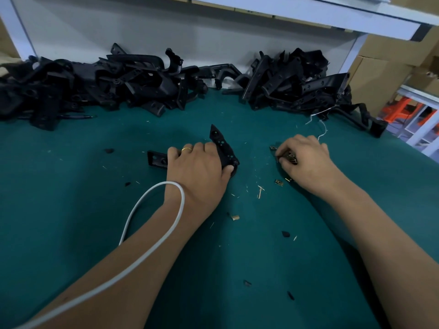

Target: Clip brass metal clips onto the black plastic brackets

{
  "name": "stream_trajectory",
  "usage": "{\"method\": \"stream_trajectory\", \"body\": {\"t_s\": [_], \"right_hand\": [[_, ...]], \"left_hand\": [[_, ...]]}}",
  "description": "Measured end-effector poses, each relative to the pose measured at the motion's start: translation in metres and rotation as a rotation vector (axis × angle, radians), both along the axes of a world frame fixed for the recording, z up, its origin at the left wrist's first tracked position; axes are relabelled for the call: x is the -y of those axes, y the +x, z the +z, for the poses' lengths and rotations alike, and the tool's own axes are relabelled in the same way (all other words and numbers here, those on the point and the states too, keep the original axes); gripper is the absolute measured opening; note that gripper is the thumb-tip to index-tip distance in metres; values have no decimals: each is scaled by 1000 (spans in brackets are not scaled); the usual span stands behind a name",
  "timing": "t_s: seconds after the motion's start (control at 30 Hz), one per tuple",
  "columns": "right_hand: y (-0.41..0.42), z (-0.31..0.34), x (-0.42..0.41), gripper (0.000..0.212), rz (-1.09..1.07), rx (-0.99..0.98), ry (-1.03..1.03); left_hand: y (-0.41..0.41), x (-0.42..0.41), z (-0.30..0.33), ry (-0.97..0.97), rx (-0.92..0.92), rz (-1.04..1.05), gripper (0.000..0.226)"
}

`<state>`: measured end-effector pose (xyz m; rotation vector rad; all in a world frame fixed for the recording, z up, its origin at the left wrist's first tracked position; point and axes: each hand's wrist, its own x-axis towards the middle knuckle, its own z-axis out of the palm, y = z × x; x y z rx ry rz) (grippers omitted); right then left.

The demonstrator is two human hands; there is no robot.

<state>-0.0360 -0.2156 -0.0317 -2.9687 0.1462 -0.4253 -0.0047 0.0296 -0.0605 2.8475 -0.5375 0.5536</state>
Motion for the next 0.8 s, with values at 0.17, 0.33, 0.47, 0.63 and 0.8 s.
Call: {"method": "stream_trajectory", "body": {"t_s": [0.17, 0.33, 0.47, 0.63, 0.8], "right_hand": [[-6, 2, -6, 15, 90, 37, 354], [-7, -2, -46, 17, 313, 221, 1017], [0, -11, -58, 12, 329, 200, 1082], [-1, -14, -53, 14, 384, 219, 1092], [-1, -11, -50, 18, 420, 283, 1020]], "left_hand": [[0, -1, -1, -5, 11, -10, 50], [-1, 2, -2, 19, 32, -86, 50], [-3, 2, -1, 28, 41, -101, 49], [-5, 5, -1, 21, 26, -140, 48], [-8, 6, 1, 19, 22, -187, 49]]}}
